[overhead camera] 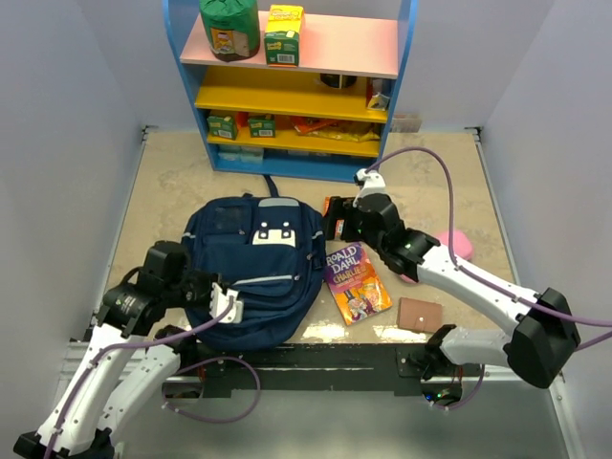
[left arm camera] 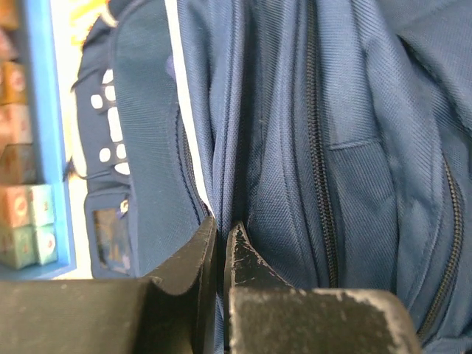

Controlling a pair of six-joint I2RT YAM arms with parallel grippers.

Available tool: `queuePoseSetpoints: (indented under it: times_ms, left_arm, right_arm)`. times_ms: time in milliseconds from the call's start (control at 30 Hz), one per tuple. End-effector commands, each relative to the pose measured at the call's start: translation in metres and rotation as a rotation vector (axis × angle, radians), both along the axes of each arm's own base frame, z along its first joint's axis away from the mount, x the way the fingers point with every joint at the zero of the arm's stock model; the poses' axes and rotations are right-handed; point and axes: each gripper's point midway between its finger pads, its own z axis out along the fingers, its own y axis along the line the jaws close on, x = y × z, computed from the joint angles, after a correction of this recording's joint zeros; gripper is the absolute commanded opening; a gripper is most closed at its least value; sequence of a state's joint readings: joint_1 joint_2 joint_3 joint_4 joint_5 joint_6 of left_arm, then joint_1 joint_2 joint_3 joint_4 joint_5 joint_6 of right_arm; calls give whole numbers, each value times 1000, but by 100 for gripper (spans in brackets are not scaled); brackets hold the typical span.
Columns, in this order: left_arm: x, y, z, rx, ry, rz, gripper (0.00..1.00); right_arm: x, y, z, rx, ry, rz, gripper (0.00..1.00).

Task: Pack the student bag
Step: Unzip the student bag at the center of the board.

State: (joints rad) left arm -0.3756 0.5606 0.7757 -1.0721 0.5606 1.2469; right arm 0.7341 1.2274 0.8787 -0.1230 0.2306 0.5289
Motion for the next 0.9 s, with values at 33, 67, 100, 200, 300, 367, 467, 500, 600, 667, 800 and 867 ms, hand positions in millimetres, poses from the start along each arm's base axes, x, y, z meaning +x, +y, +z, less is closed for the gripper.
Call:
queuePoseSetpoints:
  times_ms: [33,67,100,200,300,367,467,500,600,667,800,867]
  left_arm:
    - [21,-2,-8,30,-154,-44,0]
    - [24,-1,-9,19,-156,-15,0]
    - [32,1,-11,2,-151,43,0]
    - [39,2,-7,-27,-155,105,0]
    - [35,-1,6,-74,-175,106,0]
    - [33,-3,14,-104,-185,108,0]
    - [30,-5,25,-120,-187,93,0]
    - [26,-5,27,-117,-174,85,0]
    - [19,-7,30,-118,-145,67,0]
    - [17,-6,31,-118,-143,69,0]
    - [16,-5,37,-126,-150,75,0]
    - [14,-5,37,-124,-140,73,0]
  right_arm:
    - [-15,20,8,52,-66,146,84]
    - [-19,23,5,45,-78,172,84]
    - [-23,26,3,46,-88,196,84]
    - [-41,35,-6,13,-135,274,82]
    - [-62,45,-3,-2,-243,357,81]
    - [-81,47,-3,-6,-316,413,82]
    - [-96,54,6,29,-417,469,85]
    - [-97,57,7,27,-436,481,85]
    - [-99,66,2,-30,-463,540,85]
    - [-97,73,1,-79,-493,576,84]
    - [-92,83,-10,-168,-499,625,82]
    - [-90,86,-14,-190,-499,634,81]
